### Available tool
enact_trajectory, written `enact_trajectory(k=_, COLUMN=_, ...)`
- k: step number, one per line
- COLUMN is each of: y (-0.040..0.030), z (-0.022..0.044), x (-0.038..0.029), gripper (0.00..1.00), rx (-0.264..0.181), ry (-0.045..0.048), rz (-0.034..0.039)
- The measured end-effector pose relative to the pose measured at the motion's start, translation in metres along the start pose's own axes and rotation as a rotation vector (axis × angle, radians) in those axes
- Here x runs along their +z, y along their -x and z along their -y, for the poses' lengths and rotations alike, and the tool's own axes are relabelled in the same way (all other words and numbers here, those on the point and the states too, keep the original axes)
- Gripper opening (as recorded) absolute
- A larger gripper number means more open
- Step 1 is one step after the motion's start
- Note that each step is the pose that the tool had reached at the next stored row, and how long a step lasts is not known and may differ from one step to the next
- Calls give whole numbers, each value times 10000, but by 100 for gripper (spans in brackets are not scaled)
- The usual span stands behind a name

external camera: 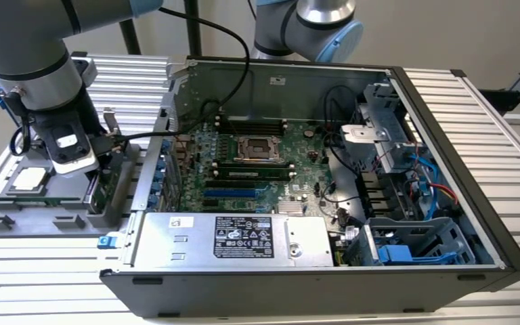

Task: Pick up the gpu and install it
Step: 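Pick up the gpu and move the gpu toward the slot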

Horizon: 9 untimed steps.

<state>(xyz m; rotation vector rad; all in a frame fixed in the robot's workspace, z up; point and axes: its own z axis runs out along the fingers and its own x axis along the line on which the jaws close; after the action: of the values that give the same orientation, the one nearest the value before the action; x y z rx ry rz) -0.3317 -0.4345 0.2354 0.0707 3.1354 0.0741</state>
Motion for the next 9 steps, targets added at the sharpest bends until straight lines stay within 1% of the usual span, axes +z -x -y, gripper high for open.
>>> enact_trajectory(k=9, y=0, z=0, x=2, gripper=0, rx=0, ry=0, rz=0)
